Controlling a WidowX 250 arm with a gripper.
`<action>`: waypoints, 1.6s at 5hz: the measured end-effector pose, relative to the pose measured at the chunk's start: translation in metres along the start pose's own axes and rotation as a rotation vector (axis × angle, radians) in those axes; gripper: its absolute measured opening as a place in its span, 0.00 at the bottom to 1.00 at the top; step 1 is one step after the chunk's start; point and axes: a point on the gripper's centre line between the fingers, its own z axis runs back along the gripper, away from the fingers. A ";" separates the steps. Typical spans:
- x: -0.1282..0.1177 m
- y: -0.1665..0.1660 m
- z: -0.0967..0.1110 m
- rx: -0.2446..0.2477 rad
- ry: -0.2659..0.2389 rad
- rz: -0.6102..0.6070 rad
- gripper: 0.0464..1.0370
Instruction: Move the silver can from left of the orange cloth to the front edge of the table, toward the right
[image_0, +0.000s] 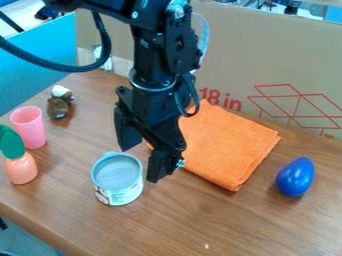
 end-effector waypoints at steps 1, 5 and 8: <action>-0.002 0.000 -0.005 -0.011 0.015 0.000 0.97; -0.028 0.074 -0.040 -0.041 0.013 0.171 0.97; -0.030 0.090 -0.067 -0.016 0.040 0.237 0.97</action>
